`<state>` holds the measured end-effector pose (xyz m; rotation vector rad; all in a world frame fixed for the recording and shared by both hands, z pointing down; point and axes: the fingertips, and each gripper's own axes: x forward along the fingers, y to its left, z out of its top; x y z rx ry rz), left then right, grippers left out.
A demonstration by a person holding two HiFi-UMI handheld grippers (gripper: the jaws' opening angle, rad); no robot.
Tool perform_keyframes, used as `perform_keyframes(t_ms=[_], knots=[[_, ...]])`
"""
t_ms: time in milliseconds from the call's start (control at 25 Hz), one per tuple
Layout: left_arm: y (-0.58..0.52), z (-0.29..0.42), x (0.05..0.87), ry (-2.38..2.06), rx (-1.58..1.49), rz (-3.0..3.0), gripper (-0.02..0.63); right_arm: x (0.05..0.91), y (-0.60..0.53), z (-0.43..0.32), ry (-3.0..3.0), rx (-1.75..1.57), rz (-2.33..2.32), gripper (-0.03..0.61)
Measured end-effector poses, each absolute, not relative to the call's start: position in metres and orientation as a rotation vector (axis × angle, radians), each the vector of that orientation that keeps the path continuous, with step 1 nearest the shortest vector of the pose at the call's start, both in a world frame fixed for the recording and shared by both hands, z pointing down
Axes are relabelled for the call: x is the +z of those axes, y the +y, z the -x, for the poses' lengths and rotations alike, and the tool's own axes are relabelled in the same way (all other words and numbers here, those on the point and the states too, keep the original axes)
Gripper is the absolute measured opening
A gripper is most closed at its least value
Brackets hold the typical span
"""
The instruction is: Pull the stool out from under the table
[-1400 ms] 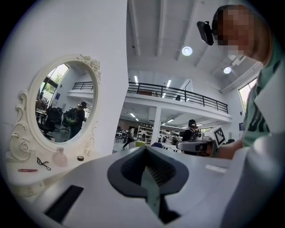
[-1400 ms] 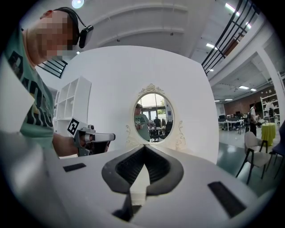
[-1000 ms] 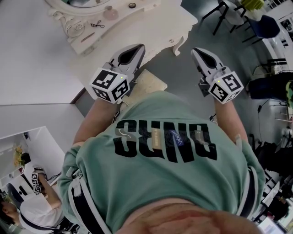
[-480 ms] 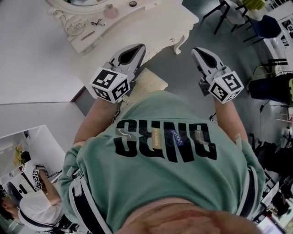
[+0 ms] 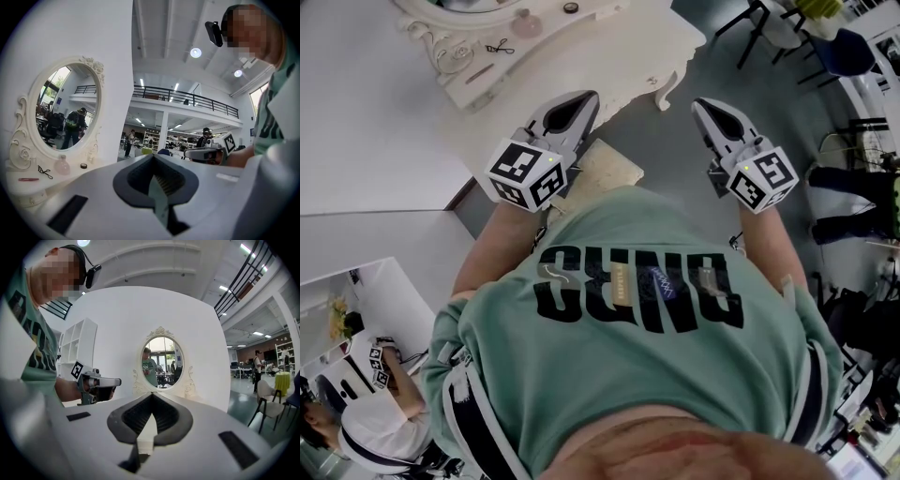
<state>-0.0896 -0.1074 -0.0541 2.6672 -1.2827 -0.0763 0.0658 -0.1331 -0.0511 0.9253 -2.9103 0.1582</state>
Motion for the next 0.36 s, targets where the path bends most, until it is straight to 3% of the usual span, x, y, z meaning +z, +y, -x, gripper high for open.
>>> perform_keyframes(t_ms=[360], knots=[[-0.1091,0.0909,-0.0499,-1.277,-0.08,-2.66,0.009,-0.047,-0.1324,-0.0643,-2.906,0.152,-0.919,-0.008]])
